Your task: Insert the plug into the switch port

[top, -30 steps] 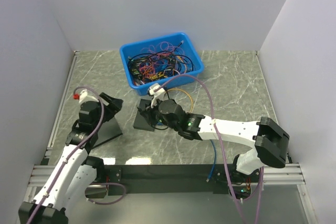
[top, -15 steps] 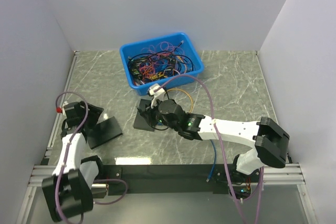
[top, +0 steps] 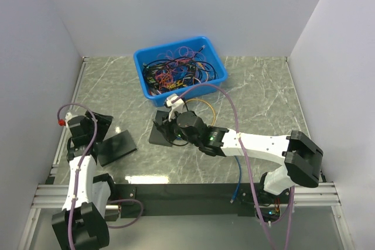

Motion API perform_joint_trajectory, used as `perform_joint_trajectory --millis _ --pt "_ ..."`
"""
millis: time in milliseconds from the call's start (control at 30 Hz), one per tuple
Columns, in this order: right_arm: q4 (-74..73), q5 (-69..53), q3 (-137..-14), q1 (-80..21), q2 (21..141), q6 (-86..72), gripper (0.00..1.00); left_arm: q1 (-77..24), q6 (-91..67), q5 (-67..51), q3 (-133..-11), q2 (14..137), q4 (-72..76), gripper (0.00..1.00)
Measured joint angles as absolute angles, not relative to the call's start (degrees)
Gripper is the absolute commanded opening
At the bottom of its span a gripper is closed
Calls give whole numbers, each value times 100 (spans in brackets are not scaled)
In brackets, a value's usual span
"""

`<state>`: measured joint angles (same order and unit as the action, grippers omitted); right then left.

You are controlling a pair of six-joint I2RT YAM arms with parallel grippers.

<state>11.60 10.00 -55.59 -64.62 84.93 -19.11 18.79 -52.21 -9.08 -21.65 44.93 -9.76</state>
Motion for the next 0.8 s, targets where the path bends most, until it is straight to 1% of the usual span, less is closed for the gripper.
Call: perform_joint_trajectory --millis 500,800 --pt "1133 987 -5561 -6462 8493 -1957 0 1883 -5223 -648 -2143 4497 -1076 74" --pt "1103 982 -5561 -6462 8493 -1968 0 1933 -5251 -558 -2080 4794 -1059 75"
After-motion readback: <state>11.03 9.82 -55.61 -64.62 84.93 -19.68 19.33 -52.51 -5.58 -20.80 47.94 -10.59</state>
